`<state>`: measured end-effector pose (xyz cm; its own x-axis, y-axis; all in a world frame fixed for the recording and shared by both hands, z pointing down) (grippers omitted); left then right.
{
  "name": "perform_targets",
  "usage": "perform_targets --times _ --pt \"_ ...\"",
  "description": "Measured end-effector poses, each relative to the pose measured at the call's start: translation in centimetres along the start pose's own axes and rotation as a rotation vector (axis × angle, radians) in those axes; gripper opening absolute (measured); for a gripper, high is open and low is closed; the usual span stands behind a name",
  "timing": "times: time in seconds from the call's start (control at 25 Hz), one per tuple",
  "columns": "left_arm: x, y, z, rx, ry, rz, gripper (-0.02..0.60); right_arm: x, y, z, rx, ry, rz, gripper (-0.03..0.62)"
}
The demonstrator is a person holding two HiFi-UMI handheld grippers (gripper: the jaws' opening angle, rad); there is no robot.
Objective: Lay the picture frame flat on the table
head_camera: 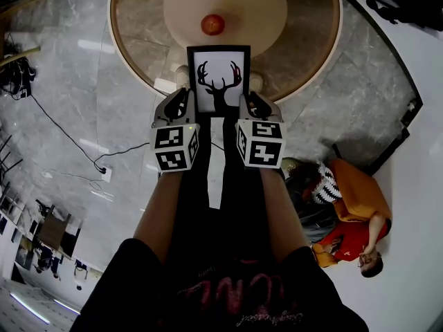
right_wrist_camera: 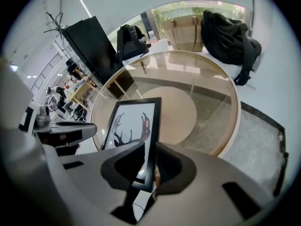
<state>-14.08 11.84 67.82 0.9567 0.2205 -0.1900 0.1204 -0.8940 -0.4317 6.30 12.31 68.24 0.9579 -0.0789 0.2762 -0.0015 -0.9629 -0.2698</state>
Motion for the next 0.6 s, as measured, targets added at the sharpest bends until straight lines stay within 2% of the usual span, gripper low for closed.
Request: perform_targets --times 0.24,0.6 --pt "0.3 1.5 1.3 0.04 -0.006 -0.013 0.014 -0.8 1.4 1.6 0.046 -0.013 0.043 0.048" --pt "0.6 3.7 3.5 0.085 -0.008 -0.034 0.011 -1.4 3.7 4.0 0.109 -0.019 0.066 0.028"
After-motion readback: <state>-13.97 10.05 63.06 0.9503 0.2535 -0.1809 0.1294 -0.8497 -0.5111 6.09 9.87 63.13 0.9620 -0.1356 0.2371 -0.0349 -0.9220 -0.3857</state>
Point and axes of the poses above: the fingertips, and each gripper's own axes: z backward along the fingers, x to its right, y out of its top, the point moved 10 cm from there along z, backward along the fingers, and after that the axes turned 2 degrees about -z, right-handed, at the moved point
